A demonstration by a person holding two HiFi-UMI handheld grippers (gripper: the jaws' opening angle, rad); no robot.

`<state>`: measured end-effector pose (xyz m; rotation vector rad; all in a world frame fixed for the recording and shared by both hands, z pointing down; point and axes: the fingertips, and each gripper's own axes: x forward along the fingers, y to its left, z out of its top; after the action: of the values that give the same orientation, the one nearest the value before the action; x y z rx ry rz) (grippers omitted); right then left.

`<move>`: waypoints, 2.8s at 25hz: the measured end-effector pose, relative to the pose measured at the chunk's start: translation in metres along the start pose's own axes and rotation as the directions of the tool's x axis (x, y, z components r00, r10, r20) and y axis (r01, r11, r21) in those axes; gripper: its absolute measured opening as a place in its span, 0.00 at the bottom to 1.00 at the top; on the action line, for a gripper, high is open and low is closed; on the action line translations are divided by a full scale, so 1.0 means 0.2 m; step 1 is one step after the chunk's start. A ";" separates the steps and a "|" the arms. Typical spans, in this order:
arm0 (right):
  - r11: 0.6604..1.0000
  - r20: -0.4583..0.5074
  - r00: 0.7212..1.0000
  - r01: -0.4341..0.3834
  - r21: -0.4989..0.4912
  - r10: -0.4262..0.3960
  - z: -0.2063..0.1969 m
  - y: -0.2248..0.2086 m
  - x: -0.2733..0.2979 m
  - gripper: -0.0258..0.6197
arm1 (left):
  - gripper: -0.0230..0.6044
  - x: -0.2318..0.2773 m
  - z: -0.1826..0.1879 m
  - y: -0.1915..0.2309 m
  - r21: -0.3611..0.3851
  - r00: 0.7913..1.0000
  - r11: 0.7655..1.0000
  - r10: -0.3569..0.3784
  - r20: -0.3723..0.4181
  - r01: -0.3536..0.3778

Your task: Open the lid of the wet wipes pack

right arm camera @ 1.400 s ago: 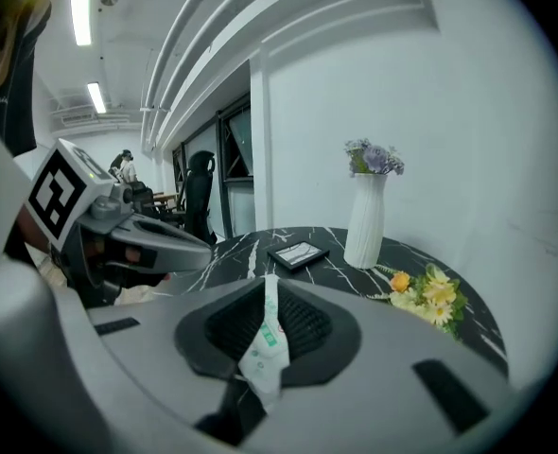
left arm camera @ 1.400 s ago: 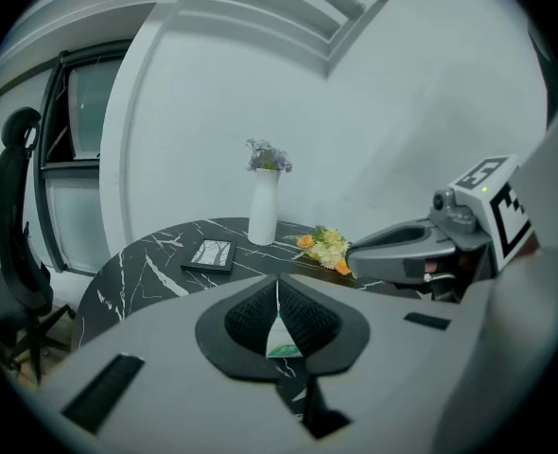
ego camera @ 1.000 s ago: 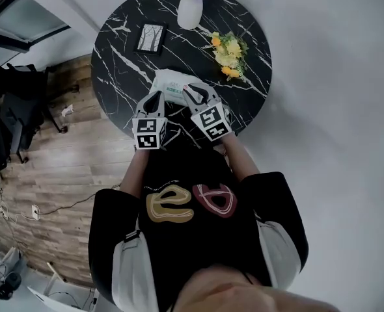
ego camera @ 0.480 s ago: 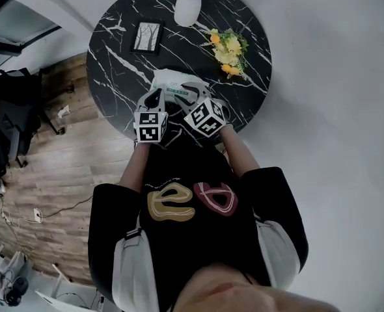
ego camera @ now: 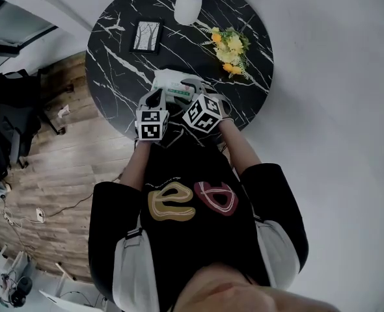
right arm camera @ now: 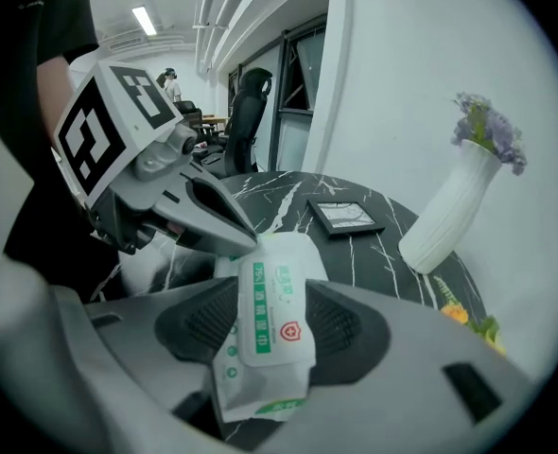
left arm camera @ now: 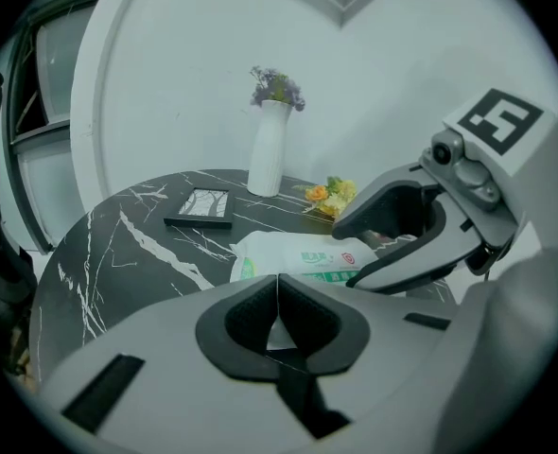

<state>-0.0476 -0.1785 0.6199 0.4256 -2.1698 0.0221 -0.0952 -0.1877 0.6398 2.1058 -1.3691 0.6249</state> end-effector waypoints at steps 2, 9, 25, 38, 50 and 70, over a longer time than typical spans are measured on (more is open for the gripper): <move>1.000 -0.018 1.000 -0.011 -0.019 0.010 -0.01 0.01 0.02 0.37 | 0.07 0.01 -0.01 0.00 -0.002 1.000 1.000 -0.005 -0.007 0.005; 0.997 -0.069 0.997 -0.035 -0.064 0.030 -0.05 0.04 0.07 0.39 | 0.07 0.03 -0.02 0.01 -0.015 1.000 1.000 -0.013 -0.016 0.013; 0.995 -0.066 0.993 -0.096 -0.009 0.095 -0.05 0.00 0.09 0.39 | 0.07 0.04 -0.02 0.01 0.035 1.000 0.999 0.013 -0.020 -0.012; 0.974 -0.050 0.977 -0.204 0.095 0.209 -0.04 -0.02 0.08 0.38 | 0.07 0.04 -0.03 0.01 0.059 1.000 0.998 0.005 -0.022 -0.003; 0.971 -0.018 0.976 -0.213 0.105 0.216 -0.04 -0.02 0.06 0.37 | 0.07 0.04 -0.02 0.00 0.027 0.999 1.000 -0.002 -0.032 0.003; 0.980 0.026 0.980 -0.200 0.019 0.200 0.05 0.00 -0.05 0.13 | 0.07 0.04 -0.03 0.00 0.009 0.998 1.000 -0.018 -0.056 0.018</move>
<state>-0.0494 -0.1778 0.6054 0.2191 -2.2295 0.1533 -0.0936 -0.1896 0.6491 2.0897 -1.3176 0.6786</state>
